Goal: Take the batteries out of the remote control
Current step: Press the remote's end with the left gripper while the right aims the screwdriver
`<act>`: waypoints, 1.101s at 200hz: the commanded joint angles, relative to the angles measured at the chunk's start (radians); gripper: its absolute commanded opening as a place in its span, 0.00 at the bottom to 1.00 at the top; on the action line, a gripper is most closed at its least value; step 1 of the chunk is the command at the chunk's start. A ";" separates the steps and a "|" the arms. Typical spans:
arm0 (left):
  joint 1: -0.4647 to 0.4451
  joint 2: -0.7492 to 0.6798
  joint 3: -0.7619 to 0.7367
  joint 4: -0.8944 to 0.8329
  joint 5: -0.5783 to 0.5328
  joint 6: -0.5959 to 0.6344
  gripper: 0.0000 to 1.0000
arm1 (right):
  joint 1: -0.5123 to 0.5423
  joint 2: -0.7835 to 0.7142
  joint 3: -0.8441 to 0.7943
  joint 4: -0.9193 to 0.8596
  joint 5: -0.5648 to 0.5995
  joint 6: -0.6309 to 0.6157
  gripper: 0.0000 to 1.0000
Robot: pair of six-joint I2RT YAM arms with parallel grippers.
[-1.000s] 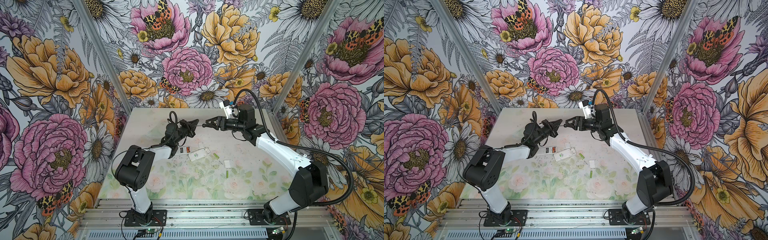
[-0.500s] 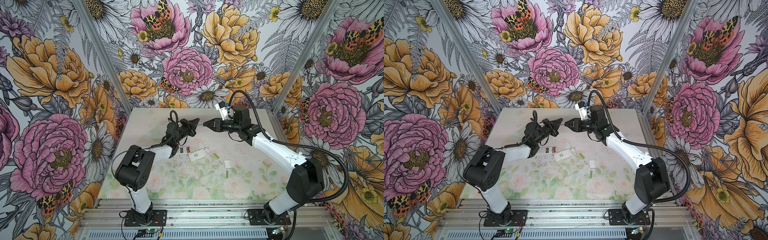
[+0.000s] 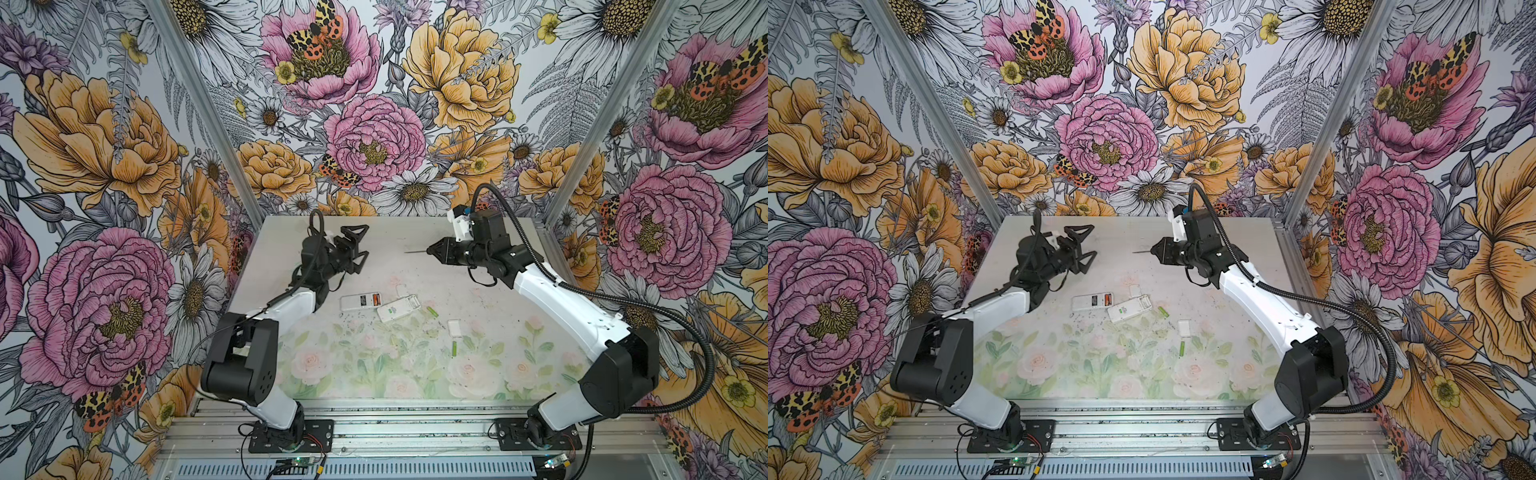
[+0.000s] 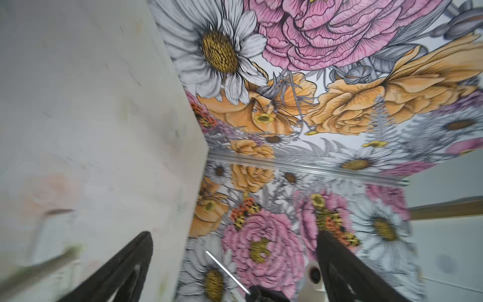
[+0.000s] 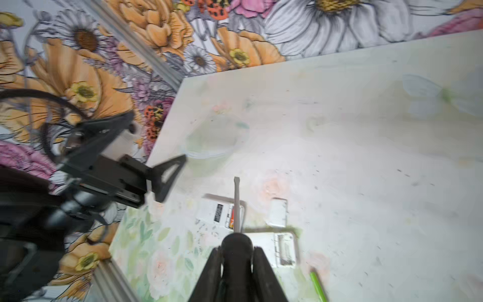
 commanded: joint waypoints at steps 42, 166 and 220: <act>-0.074 0.047 0.352 -1.091 -0.117 1.552 0.99 | 0.095 0.066 0.086 -0.176 0.093 0.019 0.00; -0.040 0.250 0.240 -1.170 -0.259 2.111 0.99 | 0.117 0.212 0.169 -0.189 -0.080 -0.050 0.00; -0.045 0.381 0.273 -1.121 -0.332 2.100 0.99 | 0.108 0.247 0.177 -0.190 -0.137 -0.063 0.00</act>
